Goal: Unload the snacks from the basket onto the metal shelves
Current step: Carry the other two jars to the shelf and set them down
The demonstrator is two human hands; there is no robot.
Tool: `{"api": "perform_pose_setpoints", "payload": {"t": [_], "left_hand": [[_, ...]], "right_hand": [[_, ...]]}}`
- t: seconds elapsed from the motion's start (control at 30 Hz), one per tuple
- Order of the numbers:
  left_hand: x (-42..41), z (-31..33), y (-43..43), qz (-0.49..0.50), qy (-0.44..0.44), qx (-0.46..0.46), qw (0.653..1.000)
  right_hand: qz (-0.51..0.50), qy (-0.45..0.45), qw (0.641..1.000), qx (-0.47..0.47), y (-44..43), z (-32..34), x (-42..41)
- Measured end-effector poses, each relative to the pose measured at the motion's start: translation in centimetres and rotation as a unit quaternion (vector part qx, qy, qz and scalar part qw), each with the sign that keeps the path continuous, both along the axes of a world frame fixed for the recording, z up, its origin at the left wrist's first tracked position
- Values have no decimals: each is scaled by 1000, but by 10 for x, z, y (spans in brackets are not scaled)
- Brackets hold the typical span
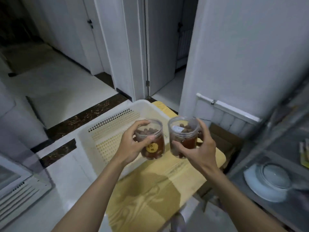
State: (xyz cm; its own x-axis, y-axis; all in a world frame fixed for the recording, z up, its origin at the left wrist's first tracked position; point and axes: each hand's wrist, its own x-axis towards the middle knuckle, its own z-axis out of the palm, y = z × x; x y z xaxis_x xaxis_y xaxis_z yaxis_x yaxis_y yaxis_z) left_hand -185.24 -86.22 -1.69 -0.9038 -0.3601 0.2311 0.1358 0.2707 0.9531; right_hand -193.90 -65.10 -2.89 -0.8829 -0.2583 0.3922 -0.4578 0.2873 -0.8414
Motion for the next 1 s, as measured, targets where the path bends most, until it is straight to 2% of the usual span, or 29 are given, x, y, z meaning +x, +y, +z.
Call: {"api": "perform_pose_setpoints", "payload": {"t": [0.33, 0.63, 0.8, 1.0], "left_hand": [[-1, 48, 174, -196, 57, -18, 979], [17, 79, 418, -362, 76, -31, 928], [48, 97, 559, -408, 110, -35, 906], [65, 123, 700, -471, 124, -49, 872]], "right_hand": [[-172, 69, 982, -24, 198, 77, 89], [-345, 98, 933, -18, 425, 105, 194], [-406, 116, 906, 14, 551, 121, 255], [-468, 127, 874, 9, 671, 137, 306]]}}
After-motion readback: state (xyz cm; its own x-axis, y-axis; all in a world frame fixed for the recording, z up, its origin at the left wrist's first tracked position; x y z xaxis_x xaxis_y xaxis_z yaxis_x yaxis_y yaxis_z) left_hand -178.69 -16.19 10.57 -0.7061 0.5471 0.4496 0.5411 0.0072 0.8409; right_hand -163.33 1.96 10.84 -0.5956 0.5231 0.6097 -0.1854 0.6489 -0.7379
